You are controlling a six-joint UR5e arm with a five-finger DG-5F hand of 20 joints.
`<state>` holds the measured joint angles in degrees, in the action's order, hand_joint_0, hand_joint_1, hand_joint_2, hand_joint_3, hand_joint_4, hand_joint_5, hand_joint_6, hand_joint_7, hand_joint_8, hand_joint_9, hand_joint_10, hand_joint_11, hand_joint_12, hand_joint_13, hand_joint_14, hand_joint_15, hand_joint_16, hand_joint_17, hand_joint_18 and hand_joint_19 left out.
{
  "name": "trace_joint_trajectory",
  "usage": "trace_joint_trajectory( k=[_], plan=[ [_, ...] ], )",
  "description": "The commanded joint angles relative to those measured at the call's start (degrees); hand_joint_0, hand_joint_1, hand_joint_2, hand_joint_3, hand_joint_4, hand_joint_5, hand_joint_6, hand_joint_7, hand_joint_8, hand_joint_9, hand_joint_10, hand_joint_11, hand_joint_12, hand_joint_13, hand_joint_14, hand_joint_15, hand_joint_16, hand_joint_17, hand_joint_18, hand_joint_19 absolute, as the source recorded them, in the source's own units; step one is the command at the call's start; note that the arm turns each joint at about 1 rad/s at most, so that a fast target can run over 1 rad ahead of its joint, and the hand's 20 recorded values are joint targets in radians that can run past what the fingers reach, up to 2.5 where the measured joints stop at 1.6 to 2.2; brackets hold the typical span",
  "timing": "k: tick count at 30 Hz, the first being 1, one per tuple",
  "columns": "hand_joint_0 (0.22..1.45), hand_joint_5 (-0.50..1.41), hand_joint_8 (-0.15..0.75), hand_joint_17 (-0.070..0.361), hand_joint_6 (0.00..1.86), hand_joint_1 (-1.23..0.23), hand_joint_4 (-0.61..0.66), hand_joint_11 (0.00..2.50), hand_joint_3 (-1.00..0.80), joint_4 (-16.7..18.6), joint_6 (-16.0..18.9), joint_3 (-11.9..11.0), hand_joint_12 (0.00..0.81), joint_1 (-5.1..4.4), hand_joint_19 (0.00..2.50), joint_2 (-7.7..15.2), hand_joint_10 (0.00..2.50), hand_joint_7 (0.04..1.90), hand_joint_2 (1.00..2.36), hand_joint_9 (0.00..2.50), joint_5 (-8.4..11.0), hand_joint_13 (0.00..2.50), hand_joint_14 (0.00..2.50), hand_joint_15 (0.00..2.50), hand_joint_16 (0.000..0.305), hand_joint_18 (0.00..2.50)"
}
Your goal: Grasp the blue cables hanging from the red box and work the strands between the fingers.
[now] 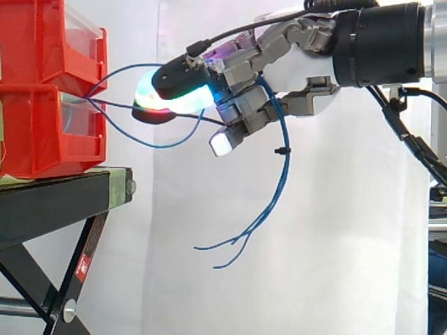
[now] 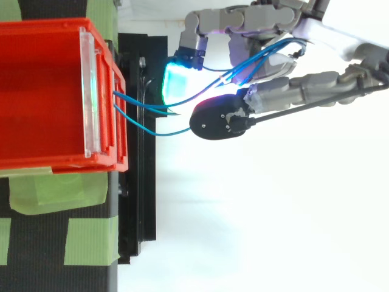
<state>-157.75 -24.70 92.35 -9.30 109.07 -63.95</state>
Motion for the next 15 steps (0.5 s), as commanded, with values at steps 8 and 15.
trace_joint_trajectory(
  k=[8,15],
  plan=[
    [0.72,0.39,0.441,0.145,0.01,-0.58,0.30,2.34,-0.88,2.2,-0.4,0.0,0.523,-0.02,0.64,0.0,2.50,1.36,1.00,0.53,0.23,0.51,2.50,1.55,0.064,0.90],
    [0.73,0.40,0.444,0.142,0.01,-0.61,0.31,2.34,-0.95,3.2,-0.8,0.0,0.520,-0.02,0.61,0.0,2.50,1.37,1.00,0.54,2.86,0.53,2.50,1.54,0.063,0.93]
  ],
)
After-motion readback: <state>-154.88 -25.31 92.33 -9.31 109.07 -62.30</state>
